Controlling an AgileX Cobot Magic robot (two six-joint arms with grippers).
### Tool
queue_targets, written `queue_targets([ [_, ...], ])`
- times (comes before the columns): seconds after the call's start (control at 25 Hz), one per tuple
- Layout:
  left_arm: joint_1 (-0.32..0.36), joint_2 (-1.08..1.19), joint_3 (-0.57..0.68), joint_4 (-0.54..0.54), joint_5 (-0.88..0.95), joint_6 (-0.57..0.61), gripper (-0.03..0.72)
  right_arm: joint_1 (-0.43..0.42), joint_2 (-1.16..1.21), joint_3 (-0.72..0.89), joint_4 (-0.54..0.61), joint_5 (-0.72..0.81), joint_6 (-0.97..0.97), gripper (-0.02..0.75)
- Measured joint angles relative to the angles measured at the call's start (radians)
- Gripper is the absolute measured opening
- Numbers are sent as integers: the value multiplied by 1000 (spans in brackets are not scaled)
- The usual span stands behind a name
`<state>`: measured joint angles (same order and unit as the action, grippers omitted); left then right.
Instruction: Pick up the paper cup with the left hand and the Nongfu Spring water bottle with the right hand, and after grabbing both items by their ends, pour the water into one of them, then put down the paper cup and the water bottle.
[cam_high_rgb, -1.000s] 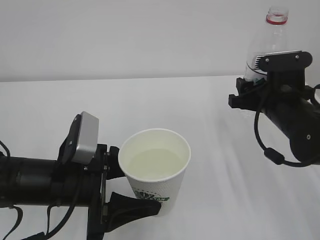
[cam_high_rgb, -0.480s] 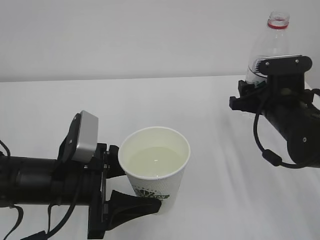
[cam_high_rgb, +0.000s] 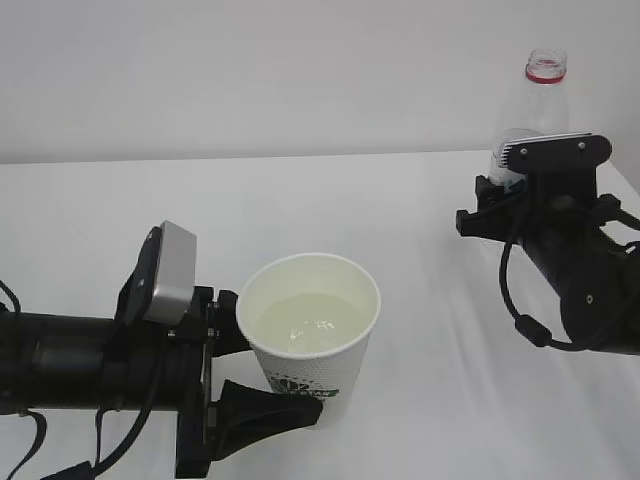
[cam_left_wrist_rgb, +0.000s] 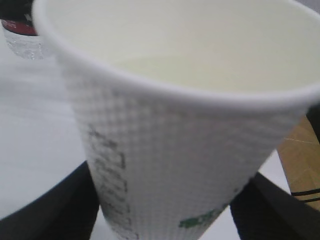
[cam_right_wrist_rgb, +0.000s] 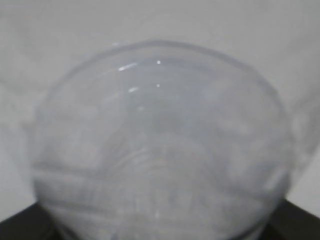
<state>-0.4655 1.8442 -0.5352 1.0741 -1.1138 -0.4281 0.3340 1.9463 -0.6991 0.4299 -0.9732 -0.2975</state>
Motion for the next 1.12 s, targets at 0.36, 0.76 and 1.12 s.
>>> queue_targets([
  [0.36,0,0,0,-11,0,0,554,0,59,-6,0,-8,17,491],
  [0.76,0,0,0,-24,0,0,554,0,68,-45,0,3,39,491],
  [1.12,0,0,0,-26,1,0,554,0,113,-80,-10,12,64,491],
])
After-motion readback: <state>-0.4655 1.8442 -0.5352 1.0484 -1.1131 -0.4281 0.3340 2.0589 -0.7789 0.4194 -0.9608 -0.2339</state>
